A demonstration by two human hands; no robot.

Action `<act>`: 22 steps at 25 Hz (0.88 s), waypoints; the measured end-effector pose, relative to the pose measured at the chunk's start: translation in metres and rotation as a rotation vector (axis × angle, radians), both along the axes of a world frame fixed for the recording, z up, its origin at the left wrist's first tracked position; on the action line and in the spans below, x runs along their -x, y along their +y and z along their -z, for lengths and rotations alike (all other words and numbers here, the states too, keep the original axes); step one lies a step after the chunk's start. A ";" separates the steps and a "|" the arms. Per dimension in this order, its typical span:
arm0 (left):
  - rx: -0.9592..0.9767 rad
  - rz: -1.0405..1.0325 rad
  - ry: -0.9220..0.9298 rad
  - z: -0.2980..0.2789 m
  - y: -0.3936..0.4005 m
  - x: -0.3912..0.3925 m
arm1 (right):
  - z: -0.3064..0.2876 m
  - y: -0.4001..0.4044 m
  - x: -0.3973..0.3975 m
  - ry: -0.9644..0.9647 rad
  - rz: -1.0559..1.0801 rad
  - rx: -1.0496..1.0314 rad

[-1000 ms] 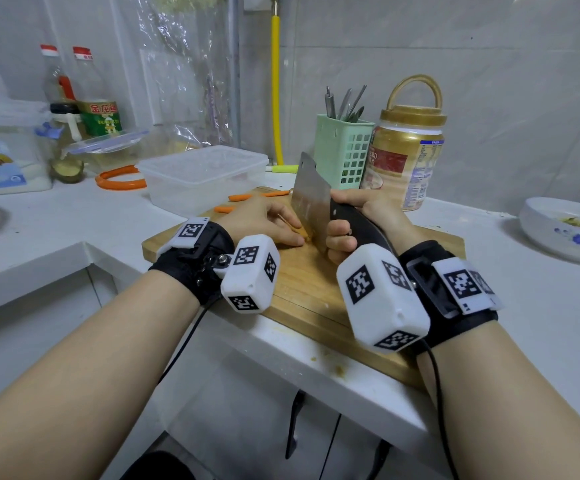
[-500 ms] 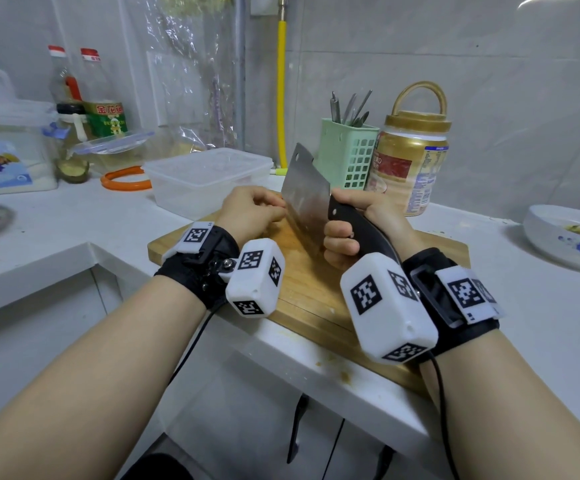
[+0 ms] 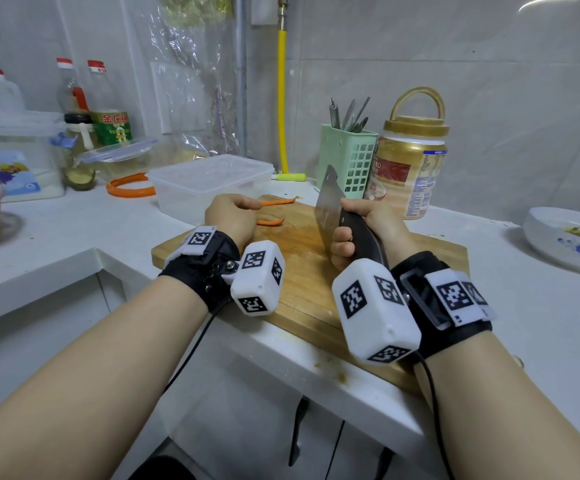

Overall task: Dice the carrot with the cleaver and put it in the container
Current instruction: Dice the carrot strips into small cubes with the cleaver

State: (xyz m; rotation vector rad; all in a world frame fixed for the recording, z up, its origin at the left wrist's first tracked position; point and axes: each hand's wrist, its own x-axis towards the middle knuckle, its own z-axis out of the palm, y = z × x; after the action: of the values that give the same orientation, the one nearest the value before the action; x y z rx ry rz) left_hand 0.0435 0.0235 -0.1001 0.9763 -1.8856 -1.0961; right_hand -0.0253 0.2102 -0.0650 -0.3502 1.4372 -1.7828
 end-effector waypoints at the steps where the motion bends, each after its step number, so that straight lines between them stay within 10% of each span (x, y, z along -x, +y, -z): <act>1: 0.018 0.001 -0.031 0.000 0.000 0.001 | 0.000 0.000 0.001 0.004 0.005 0.001; 7: 0.222 0.122 -0.532 -0.014 -0.004 0.005 | 0.000 0.003 0.004 -0.015 -0.046 0.013; 22: 0.124 0.611 -0.252 0.005 -0.014 -0.004 | -0.007 0.009 -0.002 -0.004 -0.120 0.089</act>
State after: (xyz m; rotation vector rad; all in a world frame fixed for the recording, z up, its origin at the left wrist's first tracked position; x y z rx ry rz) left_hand 0.0476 0.0100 -0.1048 0.4853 -2.5209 -1.2098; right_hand -0.0234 0.2189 -0.0578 -0.4695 1.3091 -1.7528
